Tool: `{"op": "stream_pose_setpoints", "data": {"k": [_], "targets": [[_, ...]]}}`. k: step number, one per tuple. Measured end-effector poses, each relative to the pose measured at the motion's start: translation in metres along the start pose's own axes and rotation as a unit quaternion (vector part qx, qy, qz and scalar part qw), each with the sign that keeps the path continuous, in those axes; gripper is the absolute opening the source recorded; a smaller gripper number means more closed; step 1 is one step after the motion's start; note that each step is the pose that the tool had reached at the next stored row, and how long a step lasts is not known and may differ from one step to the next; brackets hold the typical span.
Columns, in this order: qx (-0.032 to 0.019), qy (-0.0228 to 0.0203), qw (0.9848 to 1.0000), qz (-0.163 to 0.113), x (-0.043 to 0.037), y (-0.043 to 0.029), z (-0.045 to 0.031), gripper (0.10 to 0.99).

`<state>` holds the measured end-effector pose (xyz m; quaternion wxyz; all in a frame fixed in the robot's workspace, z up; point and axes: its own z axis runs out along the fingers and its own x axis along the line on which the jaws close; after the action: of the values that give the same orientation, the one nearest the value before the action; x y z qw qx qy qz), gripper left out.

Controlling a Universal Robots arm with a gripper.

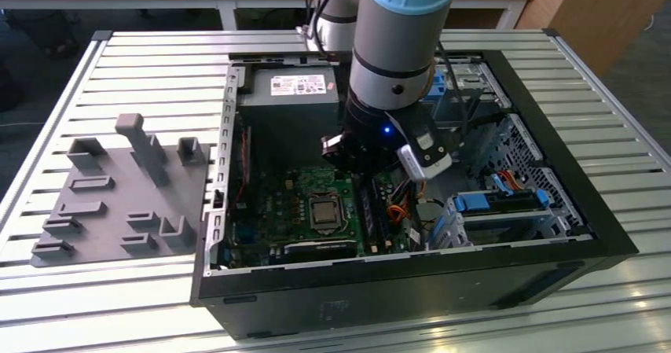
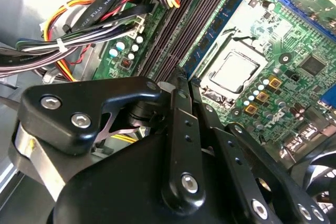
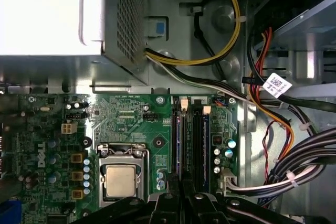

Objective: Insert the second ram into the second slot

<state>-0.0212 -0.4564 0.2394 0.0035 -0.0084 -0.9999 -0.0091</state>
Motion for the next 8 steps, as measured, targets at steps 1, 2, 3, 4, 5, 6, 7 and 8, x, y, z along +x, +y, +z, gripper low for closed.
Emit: {"op": "stream_pose_setpoints", "data": {"k": [1,2,3,4,5,6,7,8], "targets": [[0.0,0.0001,1.0,0.0,0.0,0.0,0.0005,0.137],[0.0001,0.0001,1.0,0.0,0.0,-0.0001,0.0008,0.137],[0.0001,0.0002,1.0,0.0,0.0,-0.0001,0.0008,0.137],[0.0002,0.0002,1.0,0.0,0.0,-0.0001,0.0008,0.137],[0.0001,0.0001,1.0,0.0,-0.0004,0.0,0.0011,0.137],[0.0001,0.0001,1.0,0.0,-0.0009,0.0,0.0014,0.137],[0.0002,0.0001,1.0,0.0,-0.0013,0.0,0.0018,0.137],[0.0004,0.0001,1.0,0.0,-0.0017,0.0,0.0023,0.137]]}}
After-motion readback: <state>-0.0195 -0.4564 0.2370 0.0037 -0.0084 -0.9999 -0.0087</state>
